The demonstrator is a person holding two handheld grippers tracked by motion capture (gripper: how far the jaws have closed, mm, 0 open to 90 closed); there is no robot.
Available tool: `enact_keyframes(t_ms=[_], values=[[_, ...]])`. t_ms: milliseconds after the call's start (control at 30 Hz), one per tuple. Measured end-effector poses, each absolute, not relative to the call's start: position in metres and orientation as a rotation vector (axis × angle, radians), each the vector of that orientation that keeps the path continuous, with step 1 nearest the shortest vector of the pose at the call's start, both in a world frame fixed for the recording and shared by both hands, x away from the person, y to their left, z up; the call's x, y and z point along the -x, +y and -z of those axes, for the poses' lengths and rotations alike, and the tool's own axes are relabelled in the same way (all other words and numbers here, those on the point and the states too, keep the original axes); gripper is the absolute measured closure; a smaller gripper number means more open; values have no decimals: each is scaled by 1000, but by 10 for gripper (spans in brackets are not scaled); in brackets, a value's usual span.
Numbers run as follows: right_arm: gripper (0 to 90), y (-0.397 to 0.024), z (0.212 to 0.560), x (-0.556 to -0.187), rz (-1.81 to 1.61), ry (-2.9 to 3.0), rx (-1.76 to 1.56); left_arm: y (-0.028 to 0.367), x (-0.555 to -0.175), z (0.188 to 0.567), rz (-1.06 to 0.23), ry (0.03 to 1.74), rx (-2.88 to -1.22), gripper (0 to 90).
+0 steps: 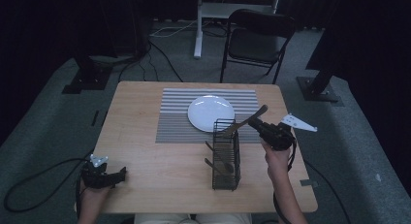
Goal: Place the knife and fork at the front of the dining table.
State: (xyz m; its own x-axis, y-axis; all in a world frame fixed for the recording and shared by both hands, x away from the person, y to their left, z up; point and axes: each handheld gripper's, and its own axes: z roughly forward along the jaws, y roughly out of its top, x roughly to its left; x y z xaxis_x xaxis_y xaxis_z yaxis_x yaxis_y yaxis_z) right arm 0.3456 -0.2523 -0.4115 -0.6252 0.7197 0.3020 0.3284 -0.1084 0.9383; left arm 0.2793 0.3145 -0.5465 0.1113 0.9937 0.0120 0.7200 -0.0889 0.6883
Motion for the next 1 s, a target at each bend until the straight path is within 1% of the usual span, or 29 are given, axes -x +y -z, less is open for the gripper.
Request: enact_keyframes(t_ms=[333, 367, 400, 633, 833, 1000], values=[[837, -266, 372, -338, -1870, 1773, -1070, 315, -279, 546, -675, 1662, -1867, 7], [837, -266, 372, -338, -1870, 1773, -1070, 315, -279, 546, -675, 1662, -1867, 7], [837, -271, 357, -335, -1866, 1748, -1043, 315, -279, 546, -675, 1662, -1871, 7], [837, -292, 330, -335, -1840, 1663, -1029, 315, -279, 546, -675, 1662, -1870, 7], [837, -307, 326, -337, -1765, 1622, -1069, 315, -279, 546, -675, 1662, -1867, 7], [836, -312, 343, -345, -1679, 1650, -1131, 315, -279, 546, -675, 1663, -1867, 7]])
